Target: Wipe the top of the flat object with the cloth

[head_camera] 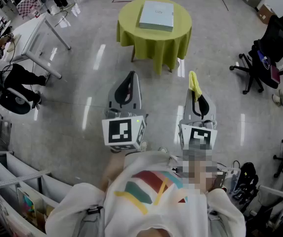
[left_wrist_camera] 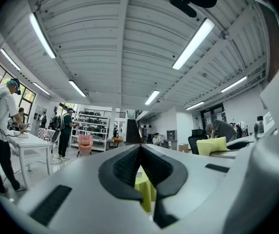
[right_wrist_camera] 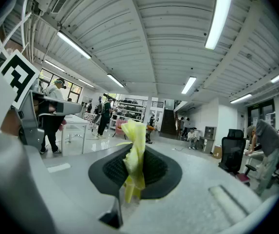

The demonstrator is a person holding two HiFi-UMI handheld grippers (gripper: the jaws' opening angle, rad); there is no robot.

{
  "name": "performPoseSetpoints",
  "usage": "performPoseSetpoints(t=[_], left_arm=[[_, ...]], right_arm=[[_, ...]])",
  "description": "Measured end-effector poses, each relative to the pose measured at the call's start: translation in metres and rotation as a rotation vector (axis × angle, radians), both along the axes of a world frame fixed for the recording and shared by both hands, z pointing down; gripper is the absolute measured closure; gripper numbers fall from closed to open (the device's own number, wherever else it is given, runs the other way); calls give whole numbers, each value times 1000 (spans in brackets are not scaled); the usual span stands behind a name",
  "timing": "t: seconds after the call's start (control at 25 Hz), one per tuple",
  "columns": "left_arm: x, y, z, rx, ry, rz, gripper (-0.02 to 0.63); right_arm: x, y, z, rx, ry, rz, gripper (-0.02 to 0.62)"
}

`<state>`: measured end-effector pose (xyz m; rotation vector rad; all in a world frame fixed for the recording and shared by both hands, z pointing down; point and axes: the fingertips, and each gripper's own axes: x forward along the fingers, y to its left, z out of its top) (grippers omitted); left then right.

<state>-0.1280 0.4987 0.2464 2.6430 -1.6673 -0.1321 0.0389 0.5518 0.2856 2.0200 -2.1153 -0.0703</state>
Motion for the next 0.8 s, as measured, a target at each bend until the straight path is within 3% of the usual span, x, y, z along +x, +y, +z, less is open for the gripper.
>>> performPoseSetpoints(t=[0.28,0.56,0.8], left_arm=[[-14,-9,2,6,-1,-2,591],[-52,-24,2,13,13,-17,591],[-78,-47,10,12,30,-34,591]], right_arm=[[-14,-9,1,18,-13,-8,569],[-40,-16,2,34,-18,-6,569],[-42,-23,13,29,-107,22,568]])
